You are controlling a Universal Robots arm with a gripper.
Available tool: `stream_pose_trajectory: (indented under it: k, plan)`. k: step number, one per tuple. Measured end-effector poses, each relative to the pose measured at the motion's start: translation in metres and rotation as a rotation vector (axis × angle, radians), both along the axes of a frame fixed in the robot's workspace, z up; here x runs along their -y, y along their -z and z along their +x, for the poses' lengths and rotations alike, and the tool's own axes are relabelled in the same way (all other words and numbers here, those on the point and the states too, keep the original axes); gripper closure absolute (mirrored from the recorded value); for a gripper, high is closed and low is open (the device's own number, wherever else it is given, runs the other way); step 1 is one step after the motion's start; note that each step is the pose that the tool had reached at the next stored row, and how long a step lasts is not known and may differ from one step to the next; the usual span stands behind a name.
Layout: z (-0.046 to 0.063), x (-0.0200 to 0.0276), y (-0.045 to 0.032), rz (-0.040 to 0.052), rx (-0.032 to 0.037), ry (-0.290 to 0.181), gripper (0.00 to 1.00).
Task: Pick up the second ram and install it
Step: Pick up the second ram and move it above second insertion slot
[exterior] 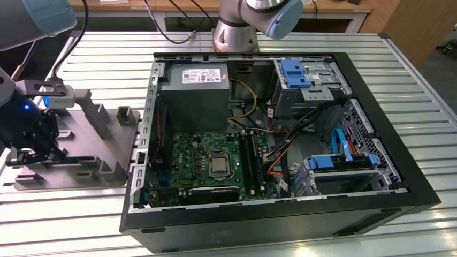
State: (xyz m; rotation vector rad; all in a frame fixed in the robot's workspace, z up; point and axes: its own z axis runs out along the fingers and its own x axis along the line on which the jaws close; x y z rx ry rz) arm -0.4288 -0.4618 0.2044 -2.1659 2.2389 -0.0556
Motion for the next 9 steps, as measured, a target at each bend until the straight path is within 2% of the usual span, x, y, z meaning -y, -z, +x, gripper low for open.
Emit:
stream_pose_trajectory:
  k: [9]
  plan:
    - [0.0, 0.0, -0.001, -0.0003, -0.0004, 0.0, 0.89]
